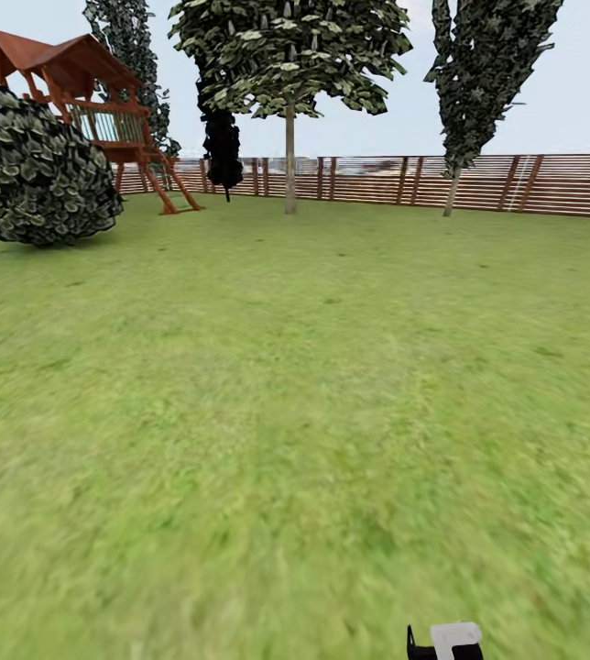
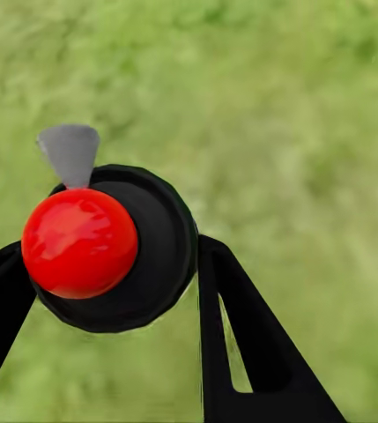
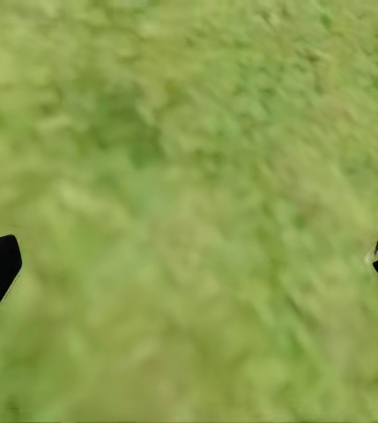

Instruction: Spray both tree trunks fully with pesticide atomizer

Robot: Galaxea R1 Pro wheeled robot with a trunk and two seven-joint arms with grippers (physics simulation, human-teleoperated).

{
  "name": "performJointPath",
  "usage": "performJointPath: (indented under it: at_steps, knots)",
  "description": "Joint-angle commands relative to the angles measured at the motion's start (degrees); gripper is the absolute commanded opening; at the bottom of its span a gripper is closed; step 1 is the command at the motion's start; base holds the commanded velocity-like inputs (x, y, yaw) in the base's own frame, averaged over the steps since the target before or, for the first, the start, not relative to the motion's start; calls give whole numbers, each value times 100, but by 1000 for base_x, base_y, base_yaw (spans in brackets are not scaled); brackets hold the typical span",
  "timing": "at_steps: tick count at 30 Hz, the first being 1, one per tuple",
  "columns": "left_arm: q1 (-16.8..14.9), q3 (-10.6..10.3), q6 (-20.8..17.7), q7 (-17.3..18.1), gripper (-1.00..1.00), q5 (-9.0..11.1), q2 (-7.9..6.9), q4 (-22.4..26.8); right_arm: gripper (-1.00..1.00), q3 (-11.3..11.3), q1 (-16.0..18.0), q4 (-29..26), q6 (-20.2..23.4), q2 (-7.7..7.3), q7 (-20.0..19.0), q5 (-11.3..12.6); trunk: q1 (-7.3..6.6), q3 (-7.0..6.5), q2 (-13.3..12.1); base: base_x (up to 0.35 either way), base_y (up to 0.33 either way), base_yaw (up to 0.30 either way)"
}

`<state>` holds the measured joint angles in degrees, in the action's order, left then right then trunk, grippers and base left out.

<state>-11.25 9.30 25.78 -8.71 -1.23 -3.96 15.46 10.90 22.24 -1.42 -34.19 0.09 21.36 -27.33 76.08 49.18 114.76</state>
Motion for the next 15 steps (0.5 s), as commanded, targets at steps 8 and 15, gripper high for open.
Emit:
performJointPath:
  at_steps: [8, 15]
  knots:
    - [0, 2, 6, 1, -100, 0, -7, 6, 100, 0, 0, 0, 0, 0, 0, 0, 0, 0, 0, 338, 0, 0]
    - [0, -7, 5, 1, -100, -4, 0, 2, 100, 0, 0, 2, 0, 0, 0, 0, 0, 0, 0, 338, 0, 0]
